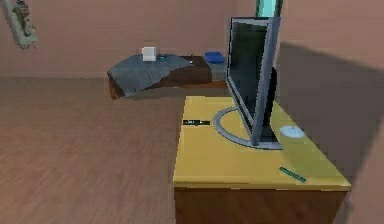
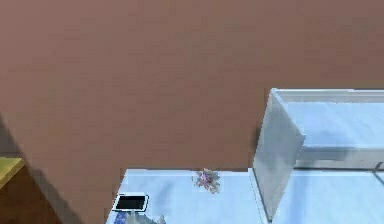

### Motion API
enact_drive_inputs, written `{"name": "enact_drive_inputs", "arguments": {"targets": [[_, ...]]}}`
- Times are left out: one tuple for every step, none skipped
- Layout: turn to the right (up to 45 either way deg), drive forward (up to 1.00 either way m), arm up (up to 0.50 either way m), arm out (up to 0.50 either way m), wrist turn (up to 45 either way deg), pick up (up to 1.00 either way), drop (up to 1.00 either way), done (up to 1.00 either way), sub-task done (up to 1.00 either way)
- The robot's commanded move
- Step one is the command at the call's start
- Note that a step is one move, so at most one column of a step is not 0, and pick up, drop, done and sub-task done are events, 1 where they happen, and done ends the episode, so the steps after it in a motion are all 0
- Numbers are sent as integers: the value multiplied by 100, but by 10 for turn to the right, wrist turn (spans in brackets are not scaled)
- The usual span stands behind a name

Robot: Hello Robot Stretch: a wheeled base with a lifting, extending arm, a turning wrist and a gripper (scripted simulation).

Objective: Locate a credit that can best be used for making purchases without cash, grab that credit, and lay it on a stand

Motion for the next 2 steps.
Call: {"name": "enact_drive_inputs", "arguments": {"targets": [[0, 35, 0, 0, 0, 0, 0, 0, 0], [210, 0, 0, 0, 0, 0, 0, 0, 0]]}}
